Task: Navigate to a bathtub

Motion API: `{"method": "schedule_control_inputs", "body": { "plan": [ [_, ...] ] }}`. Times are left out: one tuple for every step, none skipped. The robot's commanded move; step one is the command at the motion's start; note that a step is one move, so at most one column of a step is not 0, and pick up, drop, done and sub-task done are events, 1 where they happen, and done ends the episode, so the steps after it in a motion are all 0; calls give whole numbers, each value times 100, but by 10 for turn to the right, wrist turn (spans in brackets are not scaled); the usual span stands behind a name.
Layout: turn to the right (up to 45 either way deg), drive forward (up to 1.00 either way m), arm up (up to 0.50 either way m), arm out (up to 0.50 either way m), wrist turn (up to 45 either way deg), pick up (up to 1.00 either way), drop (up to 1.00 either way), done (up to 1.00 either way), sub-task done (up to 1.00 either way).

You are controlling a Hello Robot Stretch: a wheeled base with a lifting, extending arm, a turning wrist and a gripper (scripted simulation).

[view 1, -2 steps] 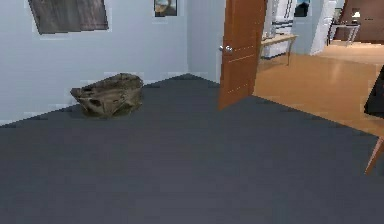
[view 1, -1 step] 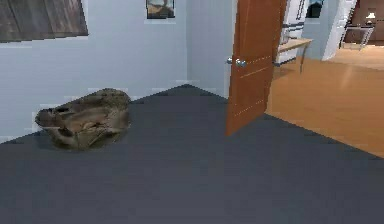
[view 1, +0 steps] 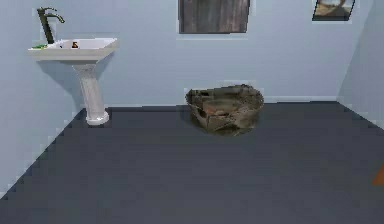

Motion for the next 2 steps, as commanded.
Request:
{"method": "schedule_control_inputs", "body": {
  "plan": [
    [0, 80, 0, 0, 0, 0, 0, 0, 0],
    [-270, 0, 0, 0, 0, 0, 0, 0, 0]
  ]
}}
